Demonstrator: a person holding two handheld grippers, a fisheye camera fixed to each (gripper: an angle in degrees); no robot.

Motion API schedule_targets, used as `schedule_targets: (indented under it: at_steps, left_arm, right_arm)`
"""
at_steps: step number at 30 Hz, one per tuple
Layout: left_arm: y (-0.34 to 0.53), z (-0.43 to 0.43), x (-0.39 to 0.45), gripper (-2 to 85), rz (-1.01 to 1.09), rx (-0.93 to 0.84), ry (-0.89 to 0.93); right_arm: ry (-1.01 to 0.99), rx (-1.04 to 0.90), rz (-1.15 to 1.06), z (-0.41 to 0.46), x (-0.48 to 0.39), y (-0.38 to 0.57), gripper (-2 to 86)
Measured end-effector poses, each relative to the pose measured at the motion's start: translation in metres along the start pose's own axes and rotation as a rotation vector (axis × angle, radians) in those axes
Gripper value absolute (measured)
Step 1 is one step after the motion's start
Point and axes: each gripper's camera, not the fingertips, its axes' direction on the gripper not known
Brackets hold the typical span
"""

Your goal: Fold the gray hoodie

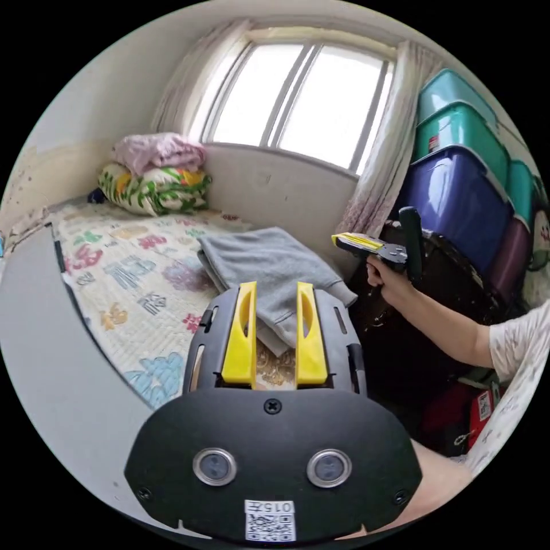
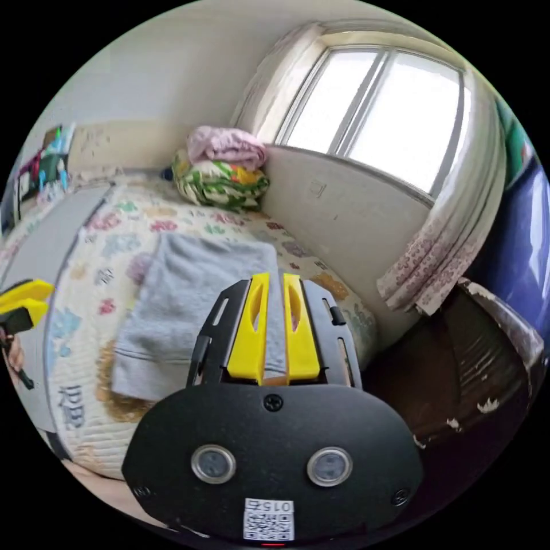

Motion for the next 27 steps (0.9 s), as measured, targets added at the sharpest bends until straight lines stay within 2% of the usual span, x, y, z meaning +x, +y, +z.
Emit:
schedule_targets:
  at_steps: [2, 4, 5, 7, 9, 11, 15, 17, 20, 24, 27]
  left_arm:
    - [0.033, -0.107, 0.017, 2.9, 0.176, 0.209, -0.214]
    - [0.066, -0.181, 0.029, 2.0, 0.293, 0.34, -0.425]
    - [0.088, -0.225, 0.03, 1.8, 0.299, 0.387, -0.553]
    - [0.113, -0.282, 0.024, 1.7, 0.272, 0.351, -0.711]
    - [0.133, -0.337, 0.008, 1.7, 0.153, 0.224, -0.851]
    - [0.167, -0.417, -0.018, 2.4, -0.093, 0.111, -1.048]
    - [0.232, -0.551, -0.034, 6.6, -0.489, 0.105, -1.253]
    - [0.277, -0.619, -0.029, 8.9, -0.707, 0.054, -1.418]
    - [0.324, -0.675, -0.012, 11.7, -0.935, -0.007, -1.545]
    - [0.359, -0.704, 0.008, 13.4, -1.137, -0.077, -1.664]
    - [0.386, -0.73, 0.03, 13.7, -1.373, 0.097, -1.744]
  right_arm:
    - [-0.239, 0.204, 0.111, -0.13, 0.048, 0.028, 3.4]
    - [-0.438, 0.4, 0.166, -0.232, 0.086, 0.061, 2.0]
    - [-0.548, 0.527, 0.184, -0.293, 0.108, 0.087, 1.1]
    - [-0.612, 0.627, 0.213, -0.369, 0.133, 0.125, 0.2]
    - [-0.674, 0.651, 0.336, -0.427, 0.161, 0.16, -0.2]
    - [-0.909, 0.713, 0.438, -0.49, 0.194, 0.202, -0.4]
    - [-1.302, 0.692, 0.518, -0.571, 0.23, 0.236, -0.5]
    - [-1.537, 0.636, 0.56, -0.618, 0.255, 0.256, -0.5]
    - [-1.734, 0.585, 0.584, -0.669, 0.291, 0.284, -0.6]
    - [-1.854, 0.55, 0.554, -0.719, 0.34, 0.319, -0.6]
    - [-1.941, 0.535, 0.553, -0.742, 0.382, 0.348, -0.6]
